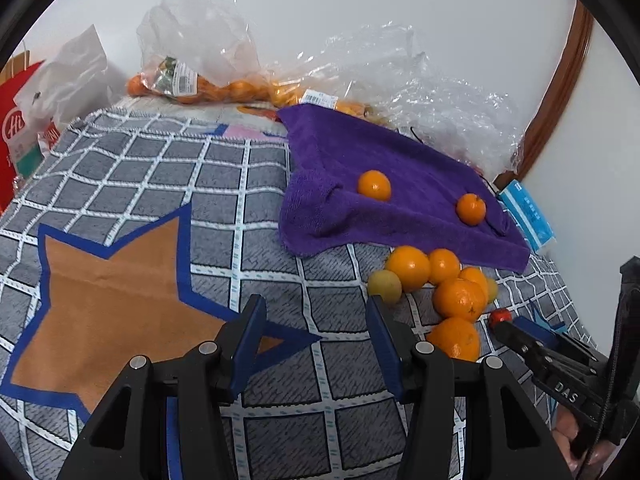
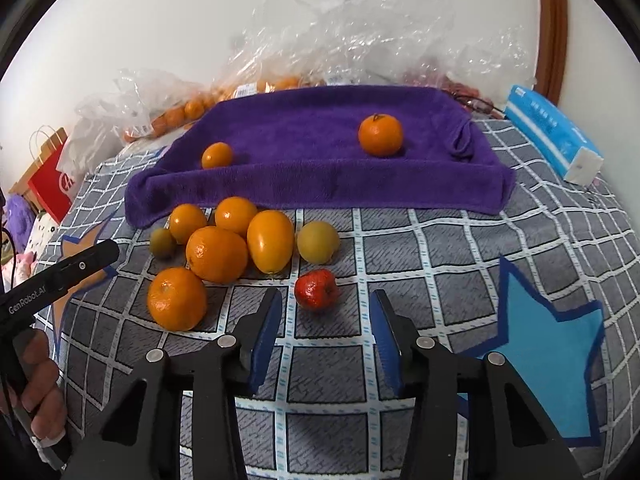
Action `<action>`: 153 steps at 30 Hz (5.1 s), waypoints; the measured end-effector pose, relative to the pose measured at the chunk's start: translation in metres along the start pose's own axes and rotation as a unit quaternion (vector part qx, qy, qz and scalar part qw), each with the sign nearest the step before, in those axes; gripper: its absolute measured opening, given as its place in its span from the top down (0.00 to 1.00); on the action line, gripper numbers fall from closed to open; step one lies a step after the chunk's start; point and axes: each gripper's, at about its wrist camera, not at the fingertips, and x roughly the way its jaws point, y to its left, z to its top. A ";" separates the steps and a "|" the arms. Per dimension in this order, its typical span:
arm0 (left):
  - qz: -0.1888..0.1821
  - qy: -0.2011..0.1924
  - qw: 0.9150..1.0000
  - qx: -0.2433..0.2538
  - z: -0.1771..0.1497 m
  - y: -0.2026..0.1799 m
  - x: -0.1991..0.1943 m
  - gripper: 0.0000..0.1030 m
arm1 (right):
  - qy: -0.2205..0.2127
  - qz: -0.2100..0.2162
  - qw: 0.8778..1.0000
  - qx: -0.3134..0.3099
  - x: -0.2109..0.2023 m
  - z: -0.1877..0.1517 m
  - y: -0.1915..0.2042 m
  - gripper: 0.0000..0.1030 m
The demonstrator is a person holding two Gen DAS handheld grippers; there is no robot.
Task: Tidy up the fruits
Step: 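Withdraw both open tools from the towel back toward the fruit row, then grasp the small yellow-green fruit with the left tool while the right tool grasps the red strawberry, then carry the yellow-green fruit over the purple towel with the left tool while the right tool carries the strawberry there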
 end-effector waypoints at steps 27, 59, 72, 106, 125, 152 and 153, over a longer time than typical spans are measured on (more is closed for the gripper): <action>0.020 0.035 0.996 0.082 0.011 -0.053 0.026 0.70 | -0.006 -0.018 1.000 0.008 0.010 0.000 -0.025 0.77; -0.043 0.016 0.998 0.035 0.008 -0.033 0.025 0.78 | -0.013 -0.025 0.999 0.019 0.008 -0.002 -0.030 0.77; -0.038 -0.004 0.999 0.005 0.010 -0.024 0.019 0.78 | -0.021 -0.041 0.999 0.009 0.005 -0.001 -0.027 0.77; -0.013 -0.053 0.998 0.028 0.009 -0.032 0.002 0.78 | -0.037 -0.033 0.998 0.032 -0.003 -0.002 -0.033 0.77; 0.012 -0.088 0.996 0.012 0.011 -0.027 -0.009 0.78 | -0.051 -0.027 0.997 0.055 -0.010 -0.004 -0.038 0.77; 0.012 -0.089 0.996 -0.026 0.101 -0.044 0.018 0.78 | -0.114 -0.015 0.993 0.033 -0.005 0.116 -0.033 0.77; 0.012 -0.089 0.996 -0.028 0.101 -0.044 0.022 0.78 | -0.114 -0.015 0.993 0.033 -0.002 0.117 -0.033 0.77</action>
